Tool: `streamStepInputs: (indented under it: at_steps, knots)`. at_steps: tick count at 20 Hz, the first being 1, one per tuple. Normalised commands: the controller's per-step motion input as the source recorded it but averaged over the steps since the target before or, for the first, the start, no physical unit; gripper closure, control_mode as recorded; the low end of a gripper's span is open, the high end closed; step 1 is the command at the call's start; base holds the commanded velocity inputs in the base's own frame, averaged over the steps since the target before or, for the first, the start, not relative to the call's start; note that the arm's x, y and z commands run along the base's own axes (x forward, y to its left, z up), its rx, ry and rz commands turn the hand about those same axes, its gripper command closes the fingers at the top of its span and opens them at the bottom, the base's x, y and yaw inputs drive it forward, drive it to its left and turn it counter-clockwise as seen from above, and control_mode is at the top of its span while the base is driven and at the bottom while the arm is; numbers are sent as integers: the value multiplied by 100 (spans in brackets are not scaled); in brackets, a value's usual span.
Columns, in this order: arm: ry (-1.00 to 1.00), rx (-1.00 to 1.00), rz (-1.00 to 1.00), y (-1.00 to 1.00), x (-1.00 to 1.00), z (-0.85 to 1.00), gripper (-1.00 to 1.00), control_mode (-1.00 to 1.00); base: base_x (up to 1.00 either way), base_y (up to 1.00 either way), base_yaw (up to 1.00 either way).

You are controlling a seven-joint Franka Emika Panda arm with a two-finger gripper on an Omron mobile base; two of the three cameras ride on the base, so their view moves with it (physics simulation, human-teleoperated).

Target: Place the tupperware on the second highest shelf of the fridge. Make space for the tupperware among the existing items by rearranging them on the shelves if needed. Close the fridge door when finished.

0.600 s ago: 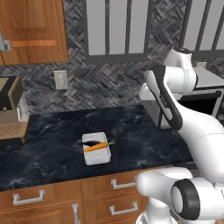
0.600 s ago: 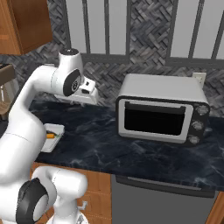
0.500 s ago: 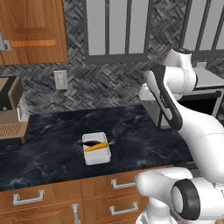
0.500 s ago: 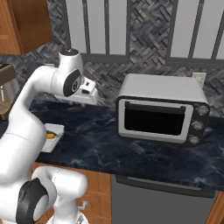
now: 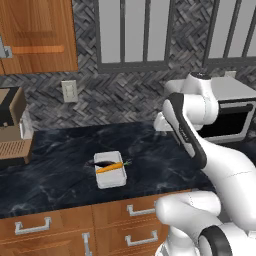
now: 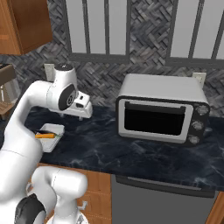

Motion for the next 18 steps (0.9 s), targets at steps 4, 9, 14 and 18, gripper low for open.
streamStepInputs:
  at_steps: [4, 9, 14, 18]
  knots:
    - [0, 0, 4, 64, -12, -65, -100, -100, 0, 0, 0]
    - [0, 0, 0, 64, 0, -70, -100, -100, 0, 0, 0]
    - [1, 0, 0, 50, 0, -56, -100, -100, 0, 0, 0]
    - [1, 0, 0, 44, 2, -44, -100, -100, 0, 0, 0]
